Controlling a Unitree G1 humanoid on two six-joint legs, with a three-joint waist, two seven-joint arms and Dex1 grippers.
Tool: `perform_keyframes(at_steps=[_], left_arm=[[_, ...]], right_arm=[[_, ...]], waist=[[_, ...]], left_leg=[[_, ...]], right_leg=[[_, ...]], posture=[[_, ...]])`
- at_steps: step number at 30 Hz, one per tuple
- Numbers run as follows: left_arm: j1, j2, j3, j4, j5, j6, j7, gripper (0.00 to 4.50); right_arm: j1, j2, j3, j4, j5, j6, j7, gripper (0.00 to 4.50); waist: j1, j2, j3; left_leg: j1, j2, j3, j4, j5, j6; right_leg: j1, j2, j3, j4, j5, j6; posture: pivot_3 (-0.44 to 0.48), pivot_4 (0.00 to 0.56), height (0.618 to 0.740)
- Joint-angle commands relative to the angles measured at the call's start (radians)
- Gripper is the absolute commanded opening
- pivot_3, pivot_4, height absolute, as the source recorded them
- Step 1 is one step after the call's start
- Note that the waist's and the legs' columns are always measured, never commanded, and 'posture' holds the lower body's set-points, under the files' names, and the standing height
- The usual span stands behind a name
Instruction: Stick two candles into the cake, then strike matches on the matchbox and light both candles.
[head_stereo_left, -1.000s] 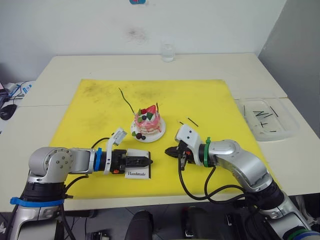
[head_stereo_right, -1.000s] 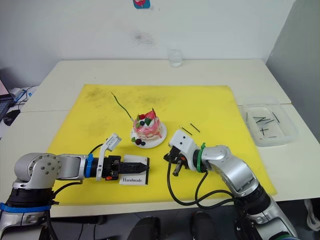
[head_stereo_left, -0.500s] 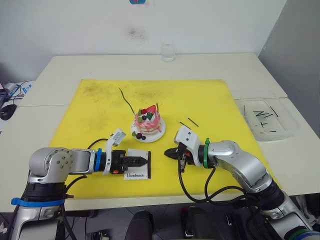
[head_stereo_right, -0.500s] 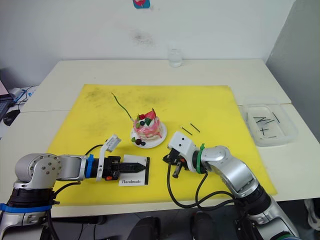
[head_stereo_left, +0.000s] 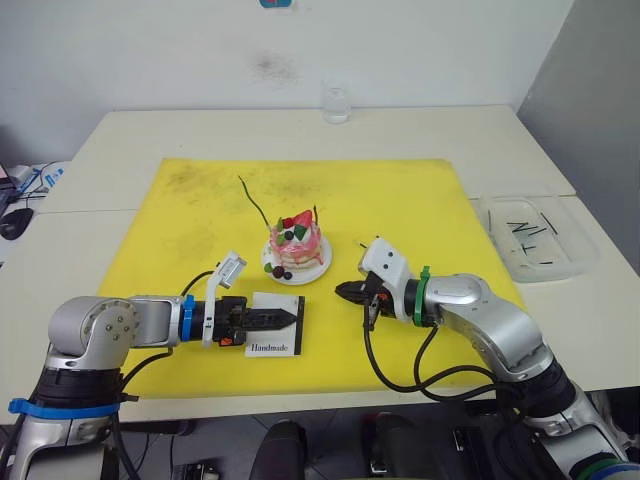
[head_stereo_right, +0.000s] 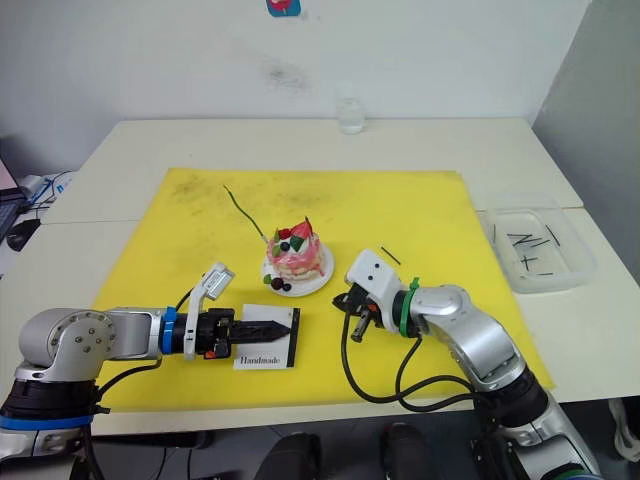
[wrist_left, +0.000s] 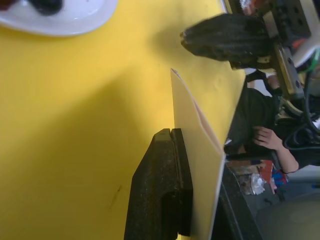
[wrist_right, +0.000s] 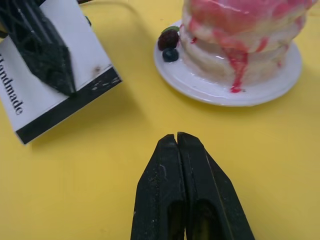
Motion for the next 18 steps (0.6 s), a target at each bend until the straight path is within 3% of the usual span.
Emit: perform_keyframes(at_steps=[1, 7, 10, 14, 18], left_arm=[[0.000, 0.026, -0.013, -0.043, -0.008, -0.040, -0.058, 0.05], [0.009, 0.013, 0.012, -0.085, -0.011, -0.117, -0.074, 0.05], [0.024, 0.007, 0.036, -0.114, -0.025, -0.123, -0.050, 0.00], [0.038, 0.000, 0.060, -0.140, -0.046, -0.121, -0.026, 0.00], [0.039, -0.008, 0.079, -0.146, -0.066, -0.114, 0.002, 0.00]], right_arm=[[0.011, -0.012, -0.063, -0.070, 0.023, -0.044, -0.001, 0.00], [0.082, -0.028, -0.166, -0.116, 0.024, -0.151, -0.022, 0.00], [0.131, 0.000, -0.185, -0.088, -0.022, -0.229, -0.093, 0.61], [0.129, 0.037, -0.150, 0.015, -0.097, -0.328, -0.151, 1.98], [0.084, 0.085, -0.132, 0.178, -0.161, -0.429, -0.193, 1.98]], waist=[[0.000, 0.000, 0.000], [0.001, 0.000, 0.000], [0.000, 0.000, 0.000], [-0.002, 0.000, 0.000], [-0.001, -0.001, 0.000]], left_leg=[[0.000, 0.000, 0.000, 0.000, 0.000, 0.000], [0.000, 0.000, 0.000, 0.000, 0.000, 0.000], [0.000, 0.000, 0.001, 0.000, 0.000, 0.000], [0.000, 0.000, 0.001, -0.001, 0.000, 0.000], [0.000, 0.000, 0.002, 0.000, 0.000, 0.000]], right_leg=[[0.000, 0.000, 0.000, 0.000, 0.000, 0.000], [0.000, 0.000, 0.000, 0.000, 0.000, 0.000], [0.000, 0.000, 0.000, -0.001, 0.000, 0.000], [0.000, 0.000, 0.001, 0.000, 0.000, 0.000], [0.000, 0.000, 0.001, 0.000, 0.000, 0.000]], posture=[[0.000, 0.150, 0.740], [0.000, 0.150, 0.740], [0.000, 0.150, 0.740], [0.000, 0.150, 0.740], [0.000, 0.150, 0.740]])
